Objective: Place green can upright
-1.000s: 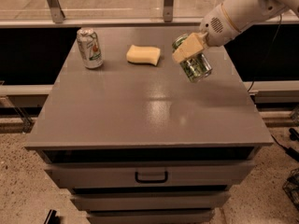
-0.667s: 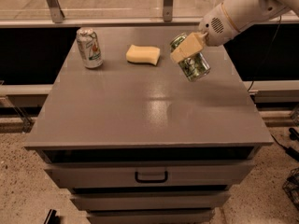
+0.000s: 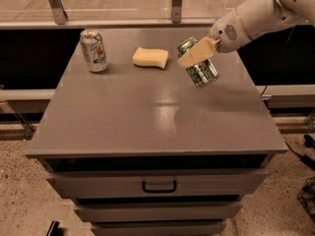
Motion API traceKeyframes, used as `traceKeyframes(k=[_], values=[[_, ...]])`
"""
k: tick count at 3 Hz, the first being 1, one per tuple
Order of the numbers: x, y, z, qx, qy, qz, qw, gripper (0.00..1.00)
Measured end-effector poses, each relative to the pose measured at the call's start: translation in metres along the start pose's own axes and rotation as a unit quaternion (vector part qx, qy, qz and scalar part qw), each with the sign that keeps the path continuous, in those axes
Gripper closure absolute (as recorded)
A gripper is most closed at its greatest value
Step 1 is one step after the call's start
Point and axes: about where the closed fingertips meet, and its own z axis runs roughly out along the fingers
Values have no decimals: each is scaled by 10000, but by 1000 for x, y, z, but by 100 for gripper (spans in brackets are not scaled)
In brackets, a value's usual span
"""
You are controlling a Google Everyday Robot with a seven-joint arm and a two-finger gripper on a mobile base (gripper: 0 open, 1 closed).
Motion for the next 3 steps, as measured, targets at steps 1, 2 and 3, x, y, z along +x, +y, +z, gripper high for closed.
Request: traceKeyframes(k=[1,2,3], values=[[-3,9,0,-388,-214,-583,9973,100],[-7,17,-4,-680,-515,-1199,9891,100],[-8,25,-12,-741,-1030,-1725,9768,100]])
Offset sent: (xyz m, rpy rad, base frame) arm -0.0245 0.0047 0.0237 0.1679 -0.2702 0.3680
